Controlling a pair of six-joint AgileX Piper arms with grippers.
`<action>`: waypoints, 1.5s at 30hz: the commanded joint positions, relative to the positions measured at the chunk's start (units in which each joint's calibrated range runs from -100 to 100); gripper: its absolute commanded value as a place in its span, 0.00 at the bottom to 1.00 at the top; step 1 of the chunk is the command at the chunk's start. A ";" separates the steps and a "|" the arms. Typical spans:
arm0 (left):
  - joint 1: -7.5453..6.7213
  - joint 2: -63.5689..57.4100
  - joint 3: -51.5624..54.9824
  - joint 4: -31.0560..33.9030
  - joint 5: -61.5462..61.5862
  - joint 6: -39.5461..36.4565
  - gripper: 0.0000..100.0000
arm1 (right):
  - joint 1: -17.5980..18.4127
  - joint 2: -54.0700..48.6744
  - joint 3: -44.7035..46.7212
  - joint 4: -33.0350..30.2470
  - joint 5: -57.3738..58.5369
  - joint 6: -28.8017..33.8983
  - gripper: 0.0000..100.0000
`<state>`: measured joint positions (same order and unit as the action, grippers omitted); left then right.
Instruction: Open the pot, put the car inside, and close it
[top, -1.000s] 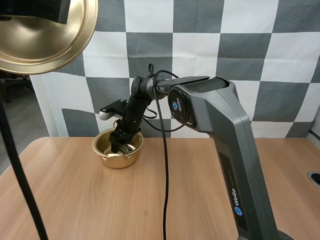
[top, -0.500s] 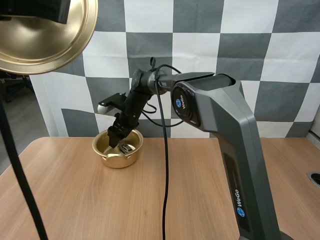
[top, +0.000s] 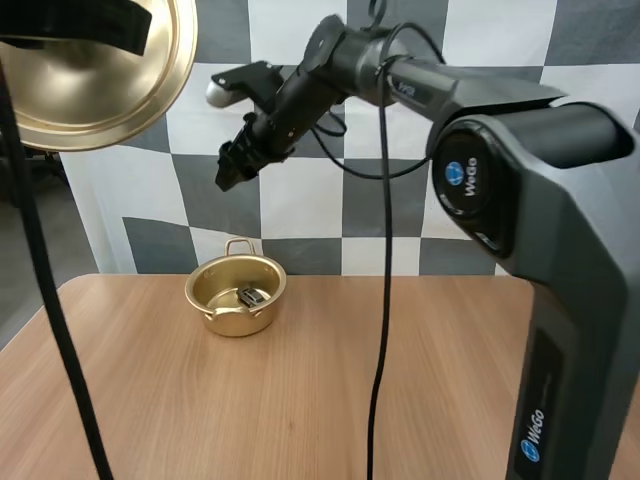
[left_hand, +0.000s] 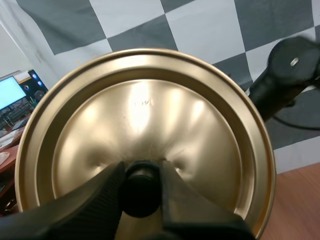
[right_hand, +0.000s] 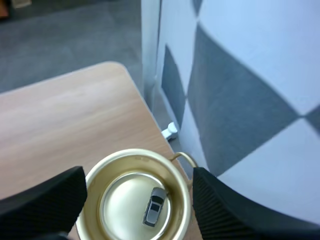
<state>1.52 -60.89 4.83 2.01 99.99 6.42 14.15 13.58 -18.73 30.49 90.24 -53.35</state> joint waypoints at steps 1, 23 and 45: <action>0.02 2.25 0.07 0.04 0.01 0.02 0.00 | -3.30 -16.20 -0.08 0.00 -0.59 2.17 1.00; 0.02 45.07 9.42 -3.90 -11.48 1.30 0.00 | -31.65 -39.18 2.90 5.72 9.76 6.81 1.00; 0.02 66.85 10.60 -5.26 -32.61 3.43 0.00 | -31.65 -52.66 10.13 6.86 9.76 7.47 1.00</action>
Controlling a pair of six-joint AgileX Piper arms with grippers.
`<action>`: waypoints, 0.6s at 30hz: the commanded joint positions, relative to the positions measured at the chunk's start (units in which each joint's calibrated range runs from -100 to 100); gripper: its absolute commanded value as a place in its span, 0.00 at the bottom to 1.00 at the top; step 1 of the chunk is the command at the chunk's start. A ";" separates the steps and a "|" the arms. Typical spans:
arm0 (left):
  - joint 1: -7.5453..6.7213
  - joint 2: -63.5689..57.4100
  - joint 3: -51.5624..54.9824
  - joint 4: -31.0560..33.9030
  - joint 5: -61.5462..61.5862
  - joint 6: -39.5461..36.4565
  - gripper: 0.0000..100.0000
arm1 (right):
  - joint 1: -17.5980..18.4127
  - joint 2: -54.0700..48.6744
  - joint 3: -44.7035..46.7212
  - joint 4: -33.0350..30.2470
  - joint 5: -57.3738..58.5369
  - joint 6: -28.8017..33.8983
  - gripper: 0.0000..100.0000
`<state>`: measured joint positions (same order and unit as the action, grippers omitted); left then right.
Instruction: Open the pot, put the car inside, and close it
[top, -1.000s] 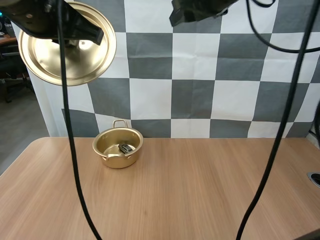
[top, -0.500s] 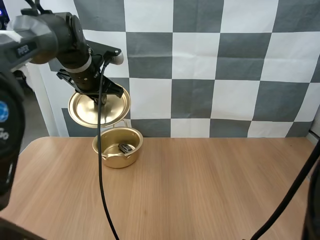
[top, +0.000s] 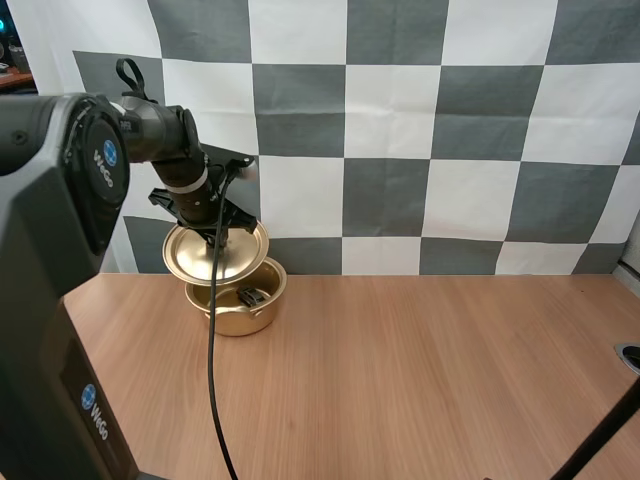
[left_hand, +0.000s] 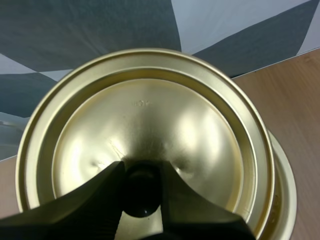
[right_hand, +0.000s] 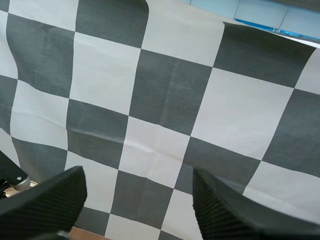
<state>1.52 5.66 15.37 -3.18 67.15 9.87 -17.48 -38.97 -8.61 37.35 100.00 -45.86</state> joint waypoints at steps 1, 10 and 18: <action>0.02 0.57 0.06 -0.22 0.23 -0.02 0.00 | -0.02 -0.20 0.02 0.00 0.00 -0.02 1.00; 0.02 0.76 -0.06 -7.99 7.83 5.27 0.00 | -0.02 -0.35 0.02 0.00 0.00 -0.02 1.00; 0.02 0.76 -0.06 -9.30 9.26 5.57 0.00 | -0.02 -0.33 0.02 -0.51 0.00 -0.02 1.00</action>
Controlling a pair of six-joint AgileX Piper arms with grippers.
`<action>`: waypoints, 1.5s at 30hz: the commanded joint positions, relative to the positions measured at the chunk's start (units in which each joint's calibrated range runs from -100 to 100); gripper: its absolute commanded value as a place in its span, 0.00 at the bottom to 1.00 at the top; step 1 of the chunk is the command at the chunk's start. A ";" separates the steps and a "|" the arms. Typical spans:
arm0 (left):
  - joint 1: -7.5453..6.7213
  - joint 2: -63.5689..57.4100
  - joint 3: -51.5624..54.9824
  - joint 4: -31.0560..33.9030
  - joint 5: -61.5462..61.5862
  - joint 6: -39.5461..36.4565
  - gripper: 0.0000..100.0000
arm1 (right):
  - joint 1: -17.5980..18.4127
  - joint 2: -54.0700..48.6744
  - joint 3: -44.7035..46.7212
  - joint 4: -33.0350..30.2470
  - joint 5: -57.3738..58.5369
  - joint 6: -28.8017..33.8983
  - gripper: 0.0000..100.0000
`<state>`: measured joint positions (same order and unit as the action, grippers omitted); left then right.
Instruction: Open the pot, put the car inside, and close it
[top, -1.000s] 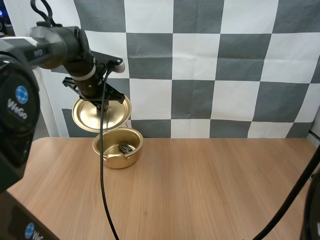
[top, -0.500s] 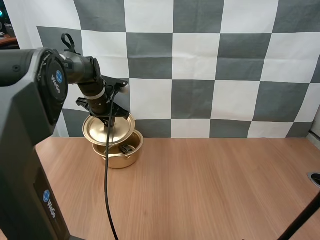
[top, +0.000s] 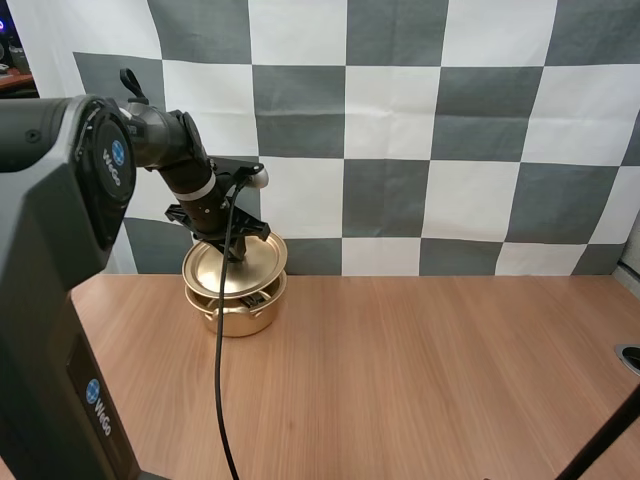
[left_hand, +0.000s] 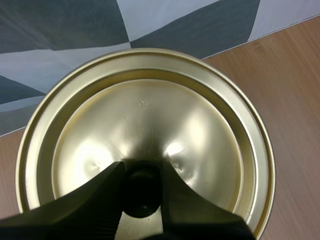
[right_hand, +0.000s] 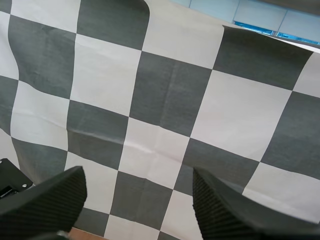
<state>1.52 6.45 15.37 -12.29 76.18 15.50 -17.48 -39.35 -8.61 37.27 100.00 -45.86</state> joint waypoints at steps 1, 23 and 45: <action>0.02 -0.04 -0.06 -0.19 0.41 -0.06 0.00 | -0.02 0.04 0.02 -0.69 0.00 -0.02 1.00; 0.02 3.16 -0.06 0.83 -3.84 -0.41 0.00 | -0.02 0.04 0.02 -1.14 0.00 -0.02 1.00; 0.02 4.94 -0.06 0.98 -2.05 -0.50 0.00 | -0.02 0.04 0.02 -0.93 0.00 0.08 1.00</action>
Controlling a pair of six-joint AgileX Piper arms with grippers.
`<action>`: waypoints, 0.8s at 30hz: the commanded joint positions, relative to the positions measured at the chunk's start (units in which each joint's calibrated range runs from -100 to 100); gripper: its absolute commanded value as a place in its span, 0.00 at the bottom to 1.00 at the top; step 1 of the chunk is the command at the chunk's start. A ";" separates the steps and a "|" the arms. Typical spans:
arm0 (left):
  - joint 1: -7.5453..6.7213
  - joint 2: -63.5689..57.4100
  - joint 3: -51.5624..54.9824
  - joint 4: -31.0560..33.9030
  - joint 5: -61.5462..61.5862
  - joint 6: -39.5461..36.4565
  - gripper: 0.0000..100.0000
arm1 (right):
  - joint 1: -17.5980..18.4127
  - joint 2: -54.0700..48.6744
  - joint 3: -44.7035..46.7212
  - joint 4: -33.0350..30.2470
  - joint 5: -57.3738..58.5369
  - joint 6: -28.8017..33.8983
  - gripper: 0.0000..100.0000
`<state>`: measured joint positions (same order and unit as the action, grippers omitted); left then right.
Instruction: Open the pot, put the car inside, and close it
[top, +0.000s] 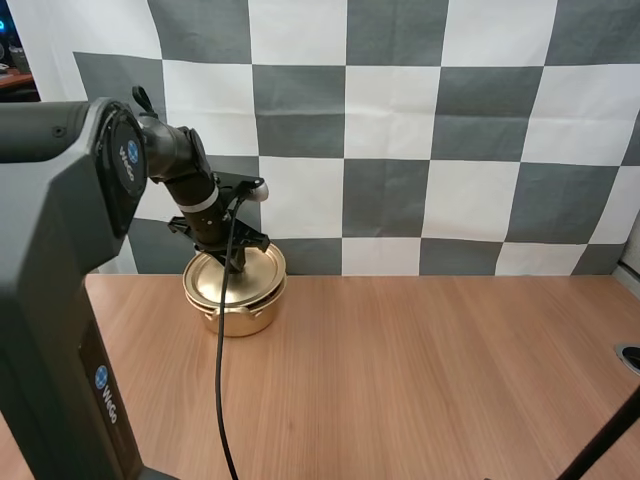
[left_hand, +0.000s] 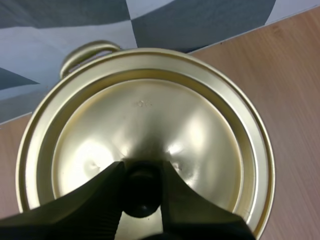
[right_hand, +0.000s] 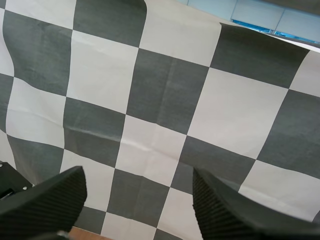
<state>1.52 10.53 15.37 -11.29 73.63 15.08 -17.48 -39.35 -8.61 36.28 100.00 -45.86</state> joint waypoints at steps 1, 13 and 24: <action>0.02 0.97 -0.06 -0.02 0.49 -0.08 0.00 | -0.02 0.04 0.02 0.06 0.00 0.08 1.00; 0.02 1.48 -0.06 -0.02 0.49 -0.08 0.00 | -0.02 -0.01 0.02 -0.09 0.00 0.07 1.00; 0.02 1.48 -0.06 0.21 1.83 -1.44 0.01 | -0.02 -0.01 0.02 -0.09 0.00 0.07 1.00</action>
<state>1.52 11.98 15.37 -11.29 75.52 14.97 -17.48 -39.35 -8.61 36.28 100.00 -45.86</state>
